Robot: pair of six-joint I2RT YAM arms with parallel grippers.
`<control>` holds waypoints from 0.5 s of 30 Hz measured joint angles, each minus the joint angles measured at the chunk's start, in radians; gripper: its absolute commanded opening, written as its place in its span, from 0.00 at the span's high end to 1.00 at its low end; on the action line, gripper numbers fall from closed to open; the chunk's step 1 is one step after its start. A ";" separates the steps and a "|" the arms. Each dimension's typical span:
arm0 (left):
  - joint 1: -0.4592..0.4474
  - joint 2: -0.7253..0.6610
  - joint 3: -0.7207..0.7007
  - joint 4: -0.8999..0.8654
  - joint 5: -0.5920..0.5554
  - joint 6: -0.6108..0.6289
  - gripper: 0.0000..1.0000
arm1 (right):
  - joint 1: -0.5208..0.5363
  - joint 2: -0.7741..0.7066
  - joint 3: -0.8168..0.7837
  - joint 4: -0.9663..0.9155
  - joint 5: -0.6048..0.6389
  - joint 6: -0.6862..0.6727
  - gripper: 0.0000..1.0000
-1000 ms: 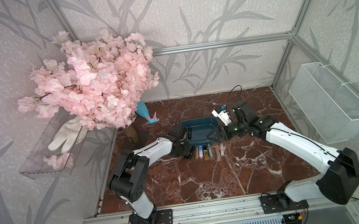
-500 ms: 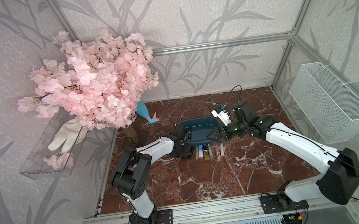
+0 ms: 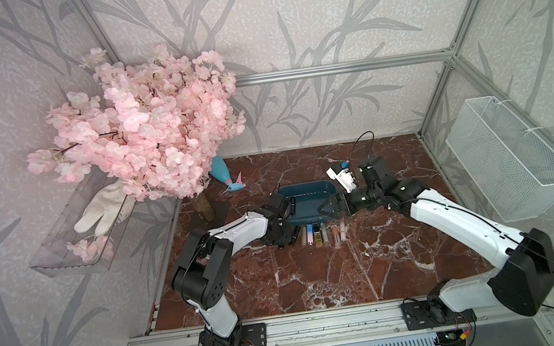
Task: Put the lipstick into the storage box
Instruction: Pick up the lipstick at the center of the board.
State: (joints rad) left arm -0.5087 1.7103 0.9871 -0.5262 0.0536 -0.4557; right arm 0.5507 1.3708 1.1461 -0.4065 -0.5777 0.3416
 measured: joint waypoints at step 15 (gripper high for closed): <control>0.000 -0.137 -0.023 -0.073 -0.001 0.000 0.89 | 0.007 -0.014 -0.016 0.021 0.000 0.021 0.08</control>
State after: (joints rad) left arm -0.5083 1.5730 0.9642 -0.5991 0.0528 -0.4557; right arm 0.5575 1.3567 1.1297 -0.3855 -0.5774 0.3626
